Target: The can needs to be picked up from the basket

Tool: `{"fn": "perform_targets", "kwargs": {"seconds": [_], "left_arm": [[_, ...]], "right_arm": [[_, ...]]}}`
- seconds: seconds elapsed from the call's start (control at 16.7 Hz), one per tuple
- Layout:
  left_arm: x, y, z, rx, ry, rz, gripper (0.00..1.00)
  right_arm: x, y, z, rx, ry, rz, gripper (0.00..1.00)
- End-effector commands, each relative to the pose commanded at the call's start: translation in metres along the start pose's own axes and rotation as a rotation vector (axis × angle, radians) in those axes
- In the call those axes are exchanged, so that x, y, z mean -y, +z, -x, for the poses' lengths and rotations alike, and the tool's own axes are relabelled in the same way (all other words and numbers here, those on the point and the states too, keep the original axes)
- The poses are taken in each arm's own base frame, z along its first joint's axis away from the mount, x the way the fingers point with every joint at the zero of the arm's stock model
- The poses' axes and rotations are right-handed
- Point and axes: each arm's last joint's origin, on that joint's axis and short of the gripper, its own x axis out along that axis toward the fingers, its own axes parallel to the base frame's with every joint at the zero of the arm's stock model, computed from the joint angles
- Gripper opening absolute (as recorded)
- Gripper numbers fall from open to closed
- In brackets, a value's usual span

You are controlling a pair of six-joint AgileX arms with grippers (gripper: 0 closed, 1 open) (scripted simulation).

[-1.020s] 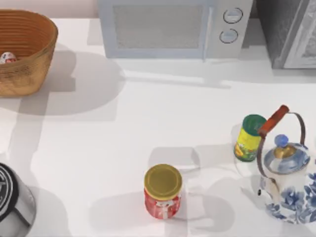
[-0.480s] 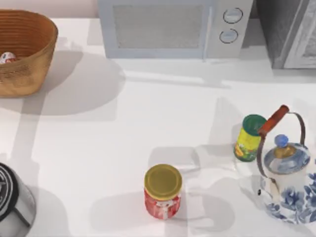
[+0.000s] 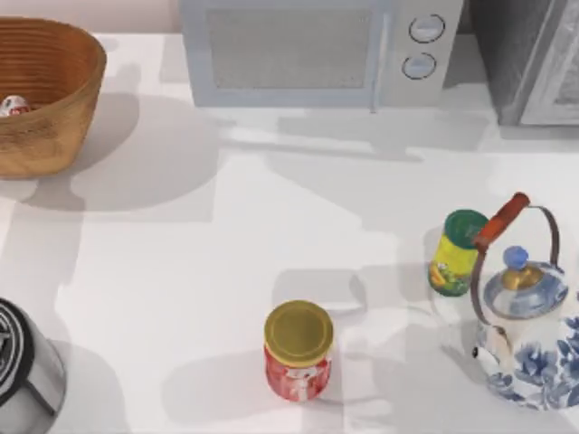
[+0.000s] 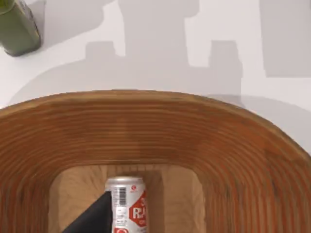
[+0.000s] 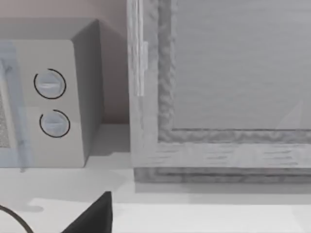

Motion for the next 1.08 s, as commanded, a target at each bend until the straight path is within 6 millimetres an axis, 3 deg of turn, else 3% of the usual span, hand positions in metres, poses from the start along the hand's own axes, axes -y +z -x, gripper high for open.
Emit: {"fn": "perform_targets", "kwargs": {"seconds": [0.18,0.3,0.42,0.6,1.08], "left_arm": [[-0.020,-0.011,-0.072,-0.198,0.002,-0.001,1.00],[-0.033,-0.023,-0.106,-0.310,0.004,0.003,1.00],[-0.043,-0.034,-0.127,-0.394,0.010,0.006,1.00],[-0.051,-0.042,-0.142,-0.456,0.019,0.006,1.00],[-0.048,-0.043,-0.150,-0.452,0.018,0.005,1.00]], "right_arm": [[0.000,0.000,0.000,0.000,0.000,0.000,1.00],[0.000,0.000,0.000,0.000,0.000,0.000,1.00],[0.000,0.000,0.000,0.000,0.000,0.000,1.00],[0.000,0.000,0.000,0.000,0.000,0.000,1.00],[0.000,0.000,0.000,0.000,0.000,0.000,1.00]]}}
